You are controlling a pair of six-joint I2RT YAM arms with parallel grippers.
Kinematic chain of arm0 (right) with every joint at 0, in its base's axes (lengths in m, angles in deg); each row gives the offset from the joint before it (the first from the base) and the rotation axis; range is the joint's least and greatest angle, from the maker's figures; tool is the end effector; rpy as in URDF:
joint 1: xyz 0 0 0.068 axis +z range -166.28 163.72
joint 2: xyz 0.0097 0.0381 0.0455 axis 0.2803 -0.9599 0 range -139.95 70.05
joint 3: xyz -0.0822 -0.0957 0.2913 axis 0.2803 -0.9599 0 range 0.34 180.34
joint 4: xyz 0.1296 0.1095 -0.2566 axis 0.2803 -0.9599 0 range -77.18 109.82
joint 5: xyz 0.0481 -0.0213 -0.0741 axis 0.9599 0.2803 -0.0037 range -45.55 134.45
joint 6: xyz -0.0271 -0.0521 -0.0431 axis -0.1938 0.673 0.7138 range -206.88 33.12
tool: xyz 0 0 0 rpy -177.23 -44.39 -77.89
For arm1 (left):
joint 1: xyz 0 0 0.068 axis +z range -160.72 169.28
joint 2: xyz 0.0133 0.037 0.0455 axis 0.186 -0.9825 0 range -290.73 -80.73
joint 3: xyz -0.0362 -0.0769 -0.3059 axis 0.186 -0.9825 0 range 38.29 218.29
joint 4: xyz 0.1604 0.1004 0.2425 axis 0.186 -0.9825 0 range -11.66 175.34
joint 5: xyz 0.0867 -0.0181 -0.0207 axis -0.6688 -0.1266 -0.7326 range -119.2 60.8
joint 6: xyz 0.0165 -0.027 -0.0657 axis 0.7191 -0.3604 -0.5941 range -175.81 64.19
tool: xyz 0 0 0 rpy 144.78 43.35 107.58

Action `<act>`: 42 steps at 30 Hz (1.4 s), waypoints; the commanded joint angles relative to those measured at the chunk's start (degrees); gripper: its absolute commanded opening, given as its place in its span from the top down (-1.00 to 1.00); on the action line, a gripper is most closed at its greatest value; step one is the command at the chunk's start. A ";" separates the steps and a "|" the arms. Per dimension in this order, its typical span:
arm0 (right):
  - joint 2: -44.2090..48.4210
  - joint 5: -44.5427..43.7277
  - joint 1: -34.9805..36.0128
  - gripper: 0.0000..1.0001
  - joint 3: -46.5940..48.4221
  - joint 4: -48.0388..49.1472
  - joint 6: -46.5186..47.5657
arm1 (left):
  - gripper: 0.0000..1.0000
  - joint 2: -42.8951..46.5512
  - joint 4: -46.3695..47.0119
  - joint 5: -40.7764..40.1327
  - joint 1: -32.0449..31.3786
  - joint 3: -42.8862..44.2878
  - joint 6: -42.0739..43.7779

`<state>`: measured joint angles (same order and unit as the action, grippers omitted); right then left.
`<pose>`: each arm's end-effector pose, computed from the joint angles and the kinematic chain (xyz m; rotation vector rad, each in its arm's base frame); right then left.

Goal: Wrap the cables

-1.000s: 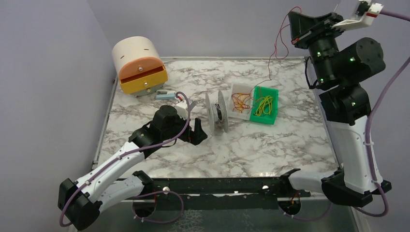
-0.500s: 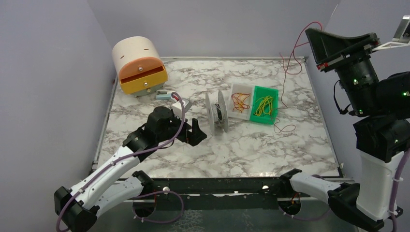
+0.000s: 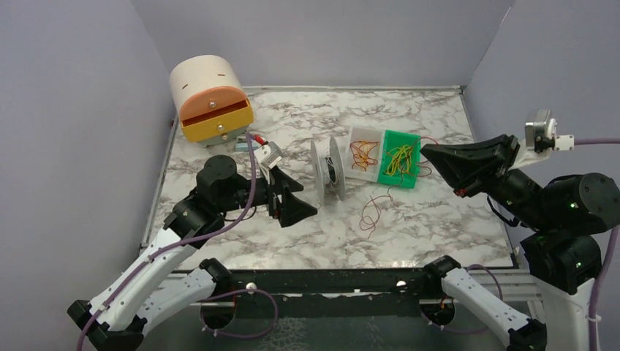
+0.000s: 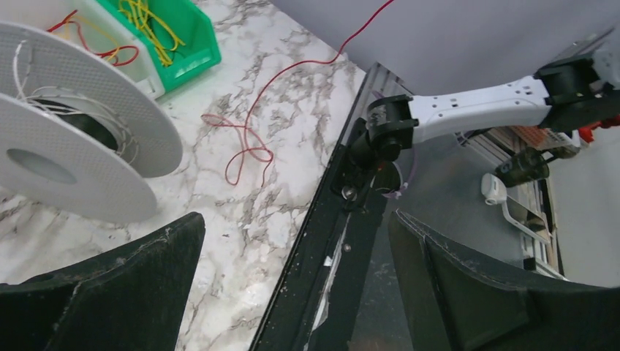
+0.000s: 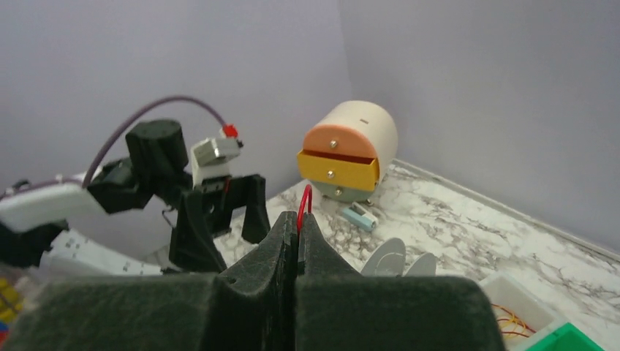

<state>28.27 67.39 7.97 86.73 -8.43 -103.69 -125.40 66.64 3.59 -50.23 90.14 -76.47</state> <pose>0.0636 0.0544 0.6055 -0.4398 1.2862 0.8639 0.1379 -0.1564 0.4027 0.7479 1.7675 -1.2392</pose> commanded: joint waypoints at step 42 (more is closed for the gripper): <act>3.28 62.04 -0.26 0.98 -24.28 60.02 -0.03 | -0.88 -9.99 34.17 16.14 -6.31 -7.03 -20.10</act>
<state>32.22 126.73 7.97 61.38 46.65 -100.46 -134.34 98.57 18.00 -55.71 81.84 -96.43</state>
